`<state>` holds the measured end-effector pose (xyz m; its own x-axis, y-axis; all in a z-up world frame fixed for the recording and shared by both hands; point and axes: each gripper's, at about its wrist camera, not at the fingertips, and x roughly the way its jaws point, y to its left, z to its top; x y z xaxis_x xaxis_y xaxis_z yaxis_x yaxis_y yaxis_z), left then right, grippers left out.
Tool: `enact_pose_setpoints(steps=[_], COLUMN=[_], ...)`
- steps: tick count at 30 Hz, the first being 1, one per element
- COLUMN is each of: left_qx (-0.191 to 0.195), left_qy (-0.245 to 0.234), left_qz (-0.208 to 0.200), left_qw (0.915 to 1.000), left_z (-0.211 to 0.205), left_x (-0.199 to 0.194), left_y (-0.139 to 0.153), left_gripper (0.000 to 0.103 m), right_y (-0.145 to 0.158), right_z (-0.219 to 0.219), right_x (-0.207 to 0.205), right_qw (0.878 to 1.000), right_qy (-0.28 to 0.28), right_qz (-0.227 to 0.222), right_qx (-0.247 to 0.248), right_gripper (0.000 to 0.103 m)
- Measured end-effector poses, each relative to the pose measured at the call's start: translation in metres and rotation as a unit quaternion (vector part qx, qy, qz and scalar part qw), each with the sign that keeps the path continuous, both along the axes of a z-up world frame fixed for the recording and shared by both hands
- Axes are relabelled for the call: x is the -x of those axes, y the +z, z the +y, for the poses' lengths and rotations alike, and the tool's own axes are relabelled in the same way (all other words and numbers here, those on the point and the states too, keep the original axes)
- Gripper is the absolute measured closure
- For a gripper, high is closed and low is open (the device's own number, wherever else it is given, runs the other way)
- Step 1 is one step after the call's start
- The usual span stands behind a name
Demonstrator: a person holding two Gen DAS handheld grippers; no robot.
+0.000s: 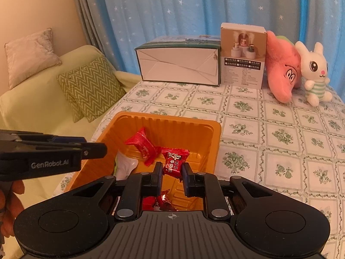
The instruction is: Organize snacks
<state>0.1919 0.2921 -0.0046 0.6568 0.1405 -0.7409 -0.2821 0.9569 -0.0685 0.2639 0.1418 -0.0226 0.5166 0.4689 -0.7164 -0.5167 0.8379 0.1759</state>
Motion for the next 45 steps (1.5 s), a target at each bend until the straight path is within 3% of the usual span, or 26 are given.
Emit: enact_pose_setpoints(steps=[19, 23, 24, 25, 26, 28, 36, 45], left_qx=[-0.004, -0.003, -0.004, -0.005, -0.005, -0.007, -0.012, -0.015], left_qy=[0.003, 0.004, 0.004, 0.003, 0.003, 0.005, 0.006, -0.002], left_qz=[0.009, 0.014, 0.014, 0.014, 0.014, 0.014, 0.012, 0.000], left_qw=[0.9999, 0.9999, 0.9999, 0.9999, 0.9999, 0.9999, 0.9998, 0.9999], left_z=[-0.002, -0.001, -0.001, -0.001, -0.001, -0.002, -0.016, -0.043], left_x=[0.015, 0.018, 0.020, 0.022, 0.024, 0.027, 0.042, 0.068], left_y=[-0.001, -0.002, -0.001, -0.001, 0.000, 0.001, 0.006, 0.024], left_gripper=[0.070, 0.070, 0.070, 0.070, 0.070, 0.070, 0.061, 0.048], right_y=[0.008, 0.003, 0.002, 0.002, 0.003, 0.003, 0.003, 0.016], right_z=[0.015, 0.017, 0.016, 0.014, 0.011, 0.001, -0.026, -0.046], right_x=[-0.011, -0.025, -0.026, -0.027, -0.026, -0.026, -0.009, 0.034], right_qw=[1.000, 0.999, 0.999, 0.999, 0.999, 0.998, 0.996, 0.998], right_qy=[0.010, 0.014, 0.009, 0.003, -0.002, -0.014, -0.037, -0.045], right_qz=[-0.006, 0.022, 0.024, 0.022, 0.020, 0.026, 0.048, 0.047], right_qx=[-0.009, -0.044, -0.047, -0.048, -0.050, -0.059, -0.062, -0.026], right_gripper=[0.084, 0.083, 0.081, 0.073, 0.058, 0.050, 0.050, 0.050])
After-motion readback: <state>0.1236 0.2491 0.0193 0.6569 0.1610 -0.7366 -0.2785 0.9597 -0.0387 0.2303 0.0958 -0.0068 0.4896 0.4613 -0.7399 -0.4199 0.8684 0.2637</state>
